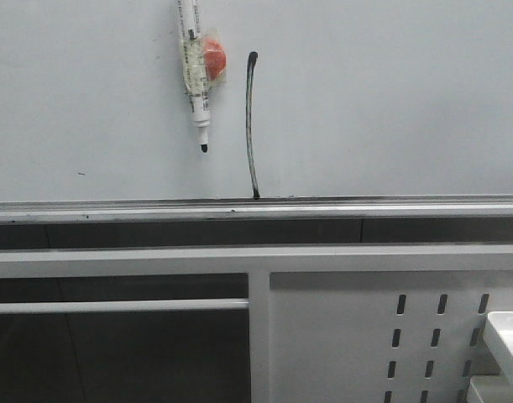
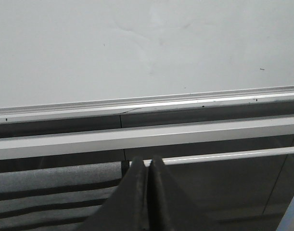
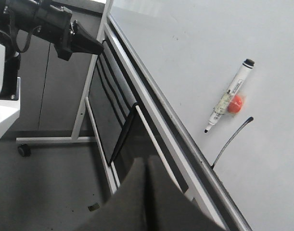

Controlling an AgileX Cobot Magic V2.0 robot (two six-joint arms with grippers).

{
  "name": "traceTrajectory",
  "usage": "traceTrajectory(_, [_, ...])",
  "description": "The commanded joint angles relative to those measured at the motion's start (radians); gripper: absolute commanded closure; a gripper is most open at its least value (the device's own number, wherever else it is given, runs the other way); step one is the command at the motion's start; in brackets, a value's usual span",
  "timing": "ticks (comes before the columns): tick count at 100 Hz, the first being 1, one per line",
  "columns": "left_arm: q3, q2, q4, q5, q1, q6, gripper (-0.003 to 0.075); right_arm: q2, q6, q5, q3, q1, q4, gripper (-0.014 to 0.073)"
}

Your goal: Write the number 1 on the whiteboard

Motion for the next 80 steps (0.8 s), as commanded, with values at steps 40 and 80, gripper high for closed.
traceTrajectory(40, [0.034,-0.020,-0.004,-0.063,0.004,-0.014,0.0740,0.012,0.048,-0.191,0.076,-0.081,-0.176,0.0645])
traceTrajectory(80, [0.034,-0.020,-0.004,-0.063,0.004,-0.014,0.0740,-0.007,0.645,-0.668,0.519,-0.516,-0.372,0.0645])
